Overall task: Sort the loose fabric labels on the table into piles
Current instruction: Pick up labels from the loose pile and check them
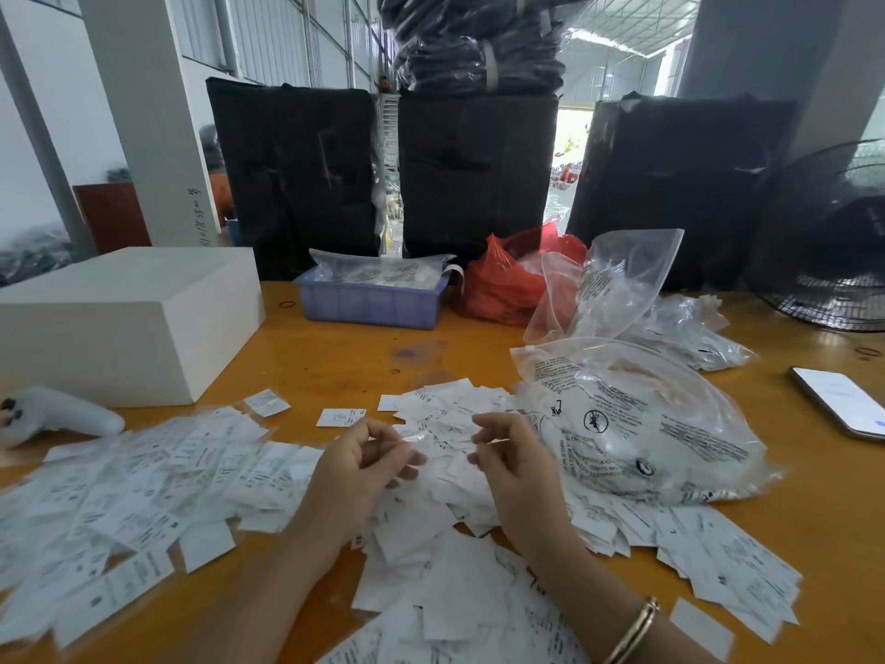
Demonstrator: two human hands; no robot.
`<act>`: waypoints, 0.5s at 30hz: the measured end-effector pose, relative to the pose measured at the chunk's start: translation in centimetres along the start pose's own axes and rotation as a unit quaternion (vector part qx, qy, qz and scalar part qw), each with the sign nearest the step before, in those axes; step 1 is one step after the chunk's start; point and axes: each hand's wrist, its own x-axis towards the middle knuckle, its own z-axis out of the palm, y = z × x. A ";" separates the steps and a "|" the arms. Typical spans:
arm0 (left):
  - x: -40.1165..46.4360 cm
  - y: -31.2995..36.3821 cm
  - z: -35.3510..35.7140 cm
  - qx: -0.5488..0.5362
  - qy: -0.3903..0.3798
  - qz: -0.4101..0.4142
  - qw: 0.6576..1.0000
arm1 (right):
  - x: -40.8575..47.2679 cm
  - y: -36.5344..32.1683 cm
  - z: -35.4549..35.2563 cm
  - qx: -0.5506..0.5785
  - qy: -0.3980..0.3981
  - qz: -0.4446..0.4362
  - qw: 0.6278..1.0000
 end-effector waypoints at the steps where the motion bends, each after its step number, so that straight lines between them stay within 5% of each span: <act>1: 0.1 0.0 -0.1 -0.005 0.013 -0.003 1.000 | 0.0 0.1 -0.3 -0.051 0.015 -0.020 0.998; 6: 0.1 -0.1 -0.2 0.010 0.059 -0.005 0.998 | 0.2 1.4 -0.4 -0.384 -0.111 -0.045 0.916; 15: 0.1 -0.2 0.2 -0.019 0.081 -0.021 0.996 | 0.6 1.5 1.0 -0.455 -0.159 -0.071 0.873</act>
